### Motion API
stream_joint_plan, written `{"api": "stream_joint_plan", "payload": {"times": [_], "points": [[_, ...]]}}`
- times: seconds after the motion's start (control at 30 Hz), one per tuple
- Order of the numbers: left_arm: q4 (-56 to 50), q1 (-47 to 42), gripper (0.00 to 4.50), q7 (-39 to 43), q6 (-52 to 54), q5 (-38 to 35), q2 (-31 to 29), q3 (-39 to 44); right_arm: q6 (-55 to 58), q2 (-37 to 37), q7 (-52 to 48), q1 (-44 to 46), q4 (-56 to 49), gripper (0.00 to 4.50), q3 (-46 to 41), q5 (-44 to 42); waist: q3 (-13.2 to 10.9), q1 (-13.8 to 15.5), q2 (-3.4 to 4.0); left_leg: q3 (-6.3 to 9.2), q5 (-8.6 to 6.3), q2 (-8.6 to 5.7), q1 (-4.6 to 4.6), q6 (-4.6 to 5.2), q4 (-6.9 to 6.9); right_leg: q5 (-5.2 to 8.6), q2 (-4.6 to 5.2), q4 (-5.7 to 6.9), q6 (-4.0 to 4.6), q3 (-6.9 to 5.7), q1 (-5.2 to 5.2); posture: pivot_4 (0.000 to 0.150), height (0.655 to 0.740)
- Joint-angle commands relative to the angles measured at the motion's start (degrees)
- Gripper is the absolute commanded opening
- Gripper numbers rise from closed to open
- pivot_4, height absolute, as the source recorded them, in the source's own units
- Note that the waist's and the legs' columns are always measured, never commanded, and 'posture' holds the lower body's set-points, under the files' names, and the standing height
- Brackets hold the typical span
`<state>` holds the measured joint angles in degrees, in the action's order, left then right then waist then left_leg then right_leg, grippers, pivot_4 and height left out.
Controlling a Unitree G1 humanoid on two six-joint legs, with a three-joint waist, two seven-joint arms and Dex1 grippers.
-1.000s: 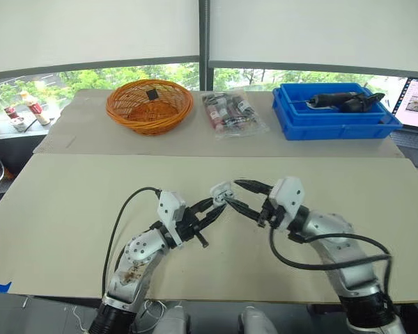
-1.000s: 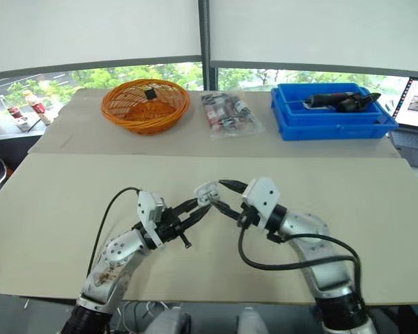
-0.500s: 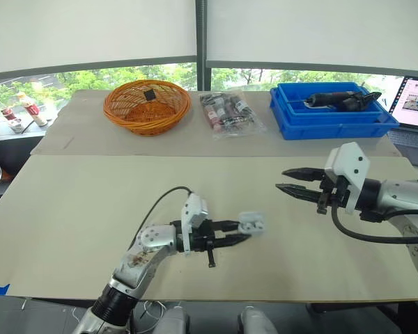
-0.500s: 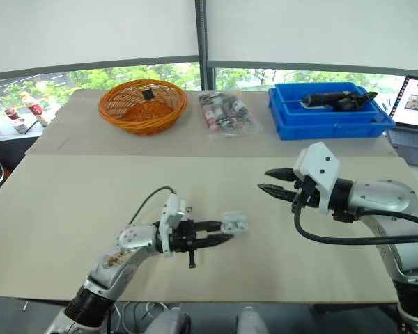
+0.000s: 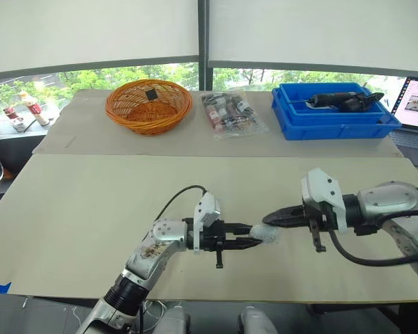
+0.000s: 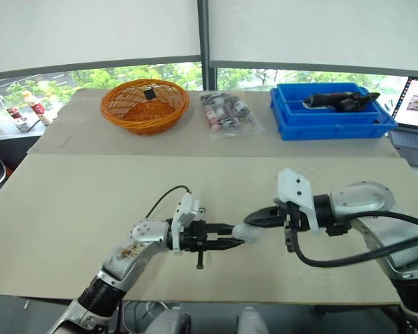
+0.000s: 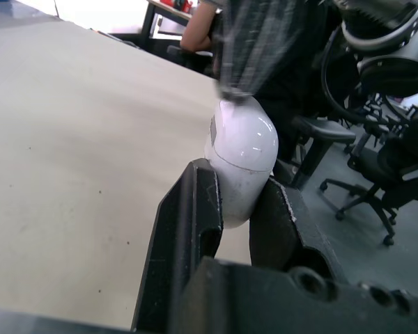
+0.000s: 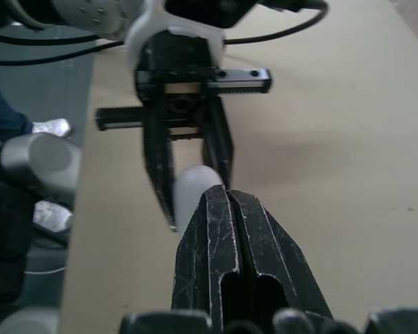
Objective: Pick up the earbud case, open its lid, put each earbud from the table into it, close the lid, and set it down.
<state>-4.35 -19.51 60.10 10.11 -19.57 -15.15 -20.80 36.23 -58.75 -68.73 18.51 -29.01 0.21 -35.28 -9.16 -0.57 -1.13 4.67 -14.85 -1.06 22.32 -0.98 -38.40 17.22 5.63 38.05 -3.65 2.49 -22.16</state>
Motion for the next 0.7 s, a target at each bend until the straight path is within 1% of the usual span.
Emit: {"api": "stream_joint_plan", "payload": {"times": [0.03, 0.1, 0.17, 0.33, 0.4, 0.53, 0.57, 0.63, 0.7], "points": [[0.2, -1.4, 0.53, -0.6, -1.5, 0.0, 0.7, 1.4, 2.6, -1.5, -0.6, -1.5, -3.4, 0.0, -3.3, -4.0, 0.0, 0.1, 0.0, 0.0, 0.0, 0.0, 0.0, 0.0, -0.01, 0.0, 0.0, 0.0, 0.0, 0.0, 0.0, 0.15, 0.74], [1.1, -2.2, 0.53, -1.6, -0.1, -0.4, 1.3, 2.1, 3.0, -1.4, 0.6, -2.4, -4.0, 0.0, -4.2, -4.3, 0.0, 0.1, 0.0, 0.0, 0.0, 0.0, 0.0, 0.0, -0.01, 0.0, 0.0, 0.01, 0.0, 0.0, 0.0, 0.15, 0.74], [2.4, -3.6, 0.53, -2.9, 4.1, -1.3, 1.6, 2.8, 3.0, -1.0, 2.7, -3.3, -3.9, 0.0, -5.4, -3.3, 0.0, 0.2, -0.01, 0.0, 0.0, 0.0, 0.0, 0.0, -0.01, 0.0, 0.0, 0.01, 0.0, -0.01, 0.0, 0.15, 0.74], [7.5, -9.6, 0.53, -4.7, 22.5, -3.7, 0.3, 3.7, -1.3, 0.8, 7.3, -8.0, -4.4, 0.0, -7.6, 1.3, 0.0, 0.4, -0.02, 0.02, -0.04, -0.01, 0.03, 0.07, -0.16, 0.0, -0.02, 0.05, -0.01, -0.04, 0.02, 0.15, 0.74], [10.0, -11.8, 0.53, -4.9, 27.5, -4.1, 0.1, 4.1, -1.6, 1.2, 8.2, -10.0, -5.4, 0.0, -7.8, 1.8, 0.0, 0.4, -0.02, 0.02, -0.08, -0.01, 0.06, 0.15, -0.25, 0.0, -0.05, 0.07, -0.01, -0.04, 0.02, 0.15, 0.74], [14.5, -14.4, 0.53, -3.9, 29.9, -1.7, -1.8, 2.7, -1.8, 1.7, 10.0, -12.8, -7.4, 0.0, -7.9, 2.4, 0.0, 0.3, -0.03, 0.03, -0.1, -0.01, 0.1, 0.17, -0.33, 0.0, -0.05, 0.08, -0.01, -0.04, 0.0, 0.15, 0.74], [15.0, -14.7, 1.56, -3.6, 30.2, -1.4, -2.3, 2.5, -1.8, 1.8, 10.4, -13.0, -7.6, 0.0, -7.9, 2.5, 0.0, 0.2, -0.03, 0.03, -0.1, -0.01, 0.1, 0.17, -0.33, 0.0, -0.06, 0.08, -0.01, -0.04, 0.0, 0.15, 0.74], [15.6, -14.7, 2.39, -3.1, 30.2, -0.5, -3.6, 2.2, -2.5, 1.6, 10.6, -13.4, -7.5, 0.0, -7.7, 3.3, 0.0, 0.0, -0.03, 0.03, -0.1, -0.01, 0.09, 0.17, -0.33, 0.0, -0.06, 0.08, -0.01, -0.03, 0.01, 0.15, 0.74], [15.3, -14.4, 3.44, -2.3, 29.9, 0.0, -5.1, 2.2, -3.5, 1.3, 10.8, -13.6, -6.9, 0.0, -7.3, 4.6, 0.0, -0.1, -0.02, 0.05, -0.1, 0.01, 0.08, 0.17, -0.33, 0.0, -0.07, 0.08, -0.01, -0.04, 0.03, 0.15, 0.74]]}}
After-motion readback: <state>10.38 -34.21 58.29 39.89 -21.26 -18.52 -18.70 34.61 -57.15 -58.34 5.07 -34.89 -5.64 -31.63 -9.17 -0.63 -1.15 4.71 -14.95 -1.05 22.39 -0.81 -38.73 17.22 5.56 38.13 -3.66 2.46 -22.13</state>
